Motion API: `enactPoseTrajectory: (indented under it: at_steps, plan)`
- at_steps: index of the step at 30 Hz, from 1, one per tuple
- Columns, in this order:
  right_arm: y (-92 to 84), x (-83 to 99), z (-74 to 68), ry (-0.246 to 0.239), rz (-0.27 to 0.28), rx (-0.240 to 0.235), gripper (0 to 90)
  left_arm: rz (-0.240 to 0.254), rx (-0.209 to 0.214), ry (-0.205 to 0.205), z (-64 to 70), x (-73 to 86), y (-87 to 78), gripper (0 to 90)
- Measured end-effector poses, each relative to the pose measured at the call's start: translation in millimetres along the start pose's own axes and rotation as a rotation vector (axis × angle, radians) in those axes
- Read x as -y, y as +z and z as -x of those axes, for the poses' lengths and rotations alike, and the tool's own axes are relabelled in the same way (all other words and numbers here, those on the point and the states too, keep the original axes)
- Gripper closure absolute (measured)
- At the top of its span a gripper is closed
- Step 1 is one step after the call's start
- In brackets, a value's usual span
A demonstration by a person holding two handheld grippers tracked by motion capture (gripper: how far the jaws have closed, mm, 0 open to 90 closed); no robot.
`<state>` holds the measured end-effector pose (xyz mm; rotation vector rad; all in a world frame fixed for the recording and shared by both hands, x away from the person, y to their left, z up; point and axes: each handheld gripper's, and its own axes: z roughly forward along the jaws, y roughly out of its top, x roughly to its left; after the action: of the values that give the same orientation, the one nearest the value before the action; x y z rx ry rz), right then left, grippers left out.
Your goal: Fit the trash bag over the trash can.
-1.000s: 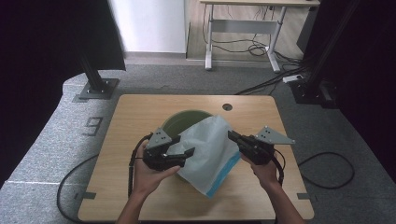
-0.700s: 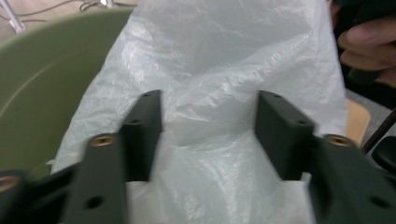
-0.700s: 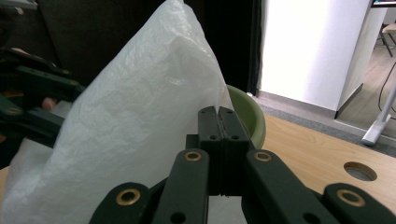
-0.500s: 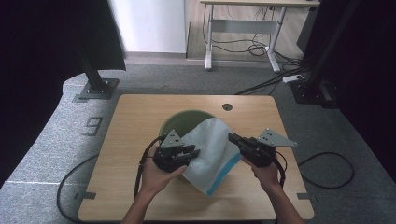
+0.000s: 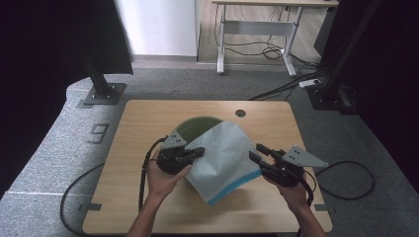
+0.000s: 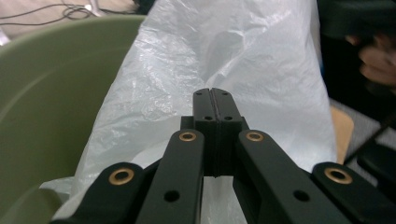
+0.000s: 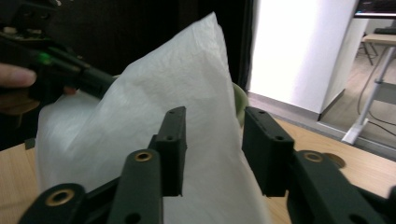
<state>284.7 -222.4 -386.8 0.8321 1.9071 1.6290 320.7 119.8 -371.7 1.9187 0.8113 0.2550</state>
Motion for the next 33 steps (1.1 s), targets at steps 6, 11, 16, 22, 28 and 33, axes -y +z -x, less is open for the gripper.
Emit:
enactPoseTrajectory:
  at_steps: [6, 11, 16, 22, 28, 33]
  plan:
    - [-29.2, 16.9, 4.7, 0.029, -0.023, 0.004, 55.3, 0.007, -0.034, -0.032, -4.2, 0.9, -2.4, 90.0]
    - [-39.8, 31.1, 1.1, 0.014, -0.057, 0.005, 55.7, 0.030, -0.051, -0.076, -13.5, 0.4, -5.8, 90.0]
    - [-37.6, 53.8, -4.8, 0.026, -0.104, -0.018, 56.8, 0.044, -0.033, -0.132, -25.4, 2.7, -9.6, 90.0]
    - [-36.2, 74.5, -10.7, 0.026, -0.117, -0.043, 58.9, 0.036, -0.037, -0.139, -28.8, 4.0, -10.5, 90.0]
    - [-34.7, 79.7, -9.4, 0.039, -0.113, -0.045, 59.3, 0.050, -0.017, -0.150, -31.0, 2.7, -12.3, 90.0]
    - [-30.5, 81.9, -6.1, 0.049, -0.104, -0.040, 59.9, 0.046, -0.013, -0.158, -33.3, 2.9, -12.6, 90.0]
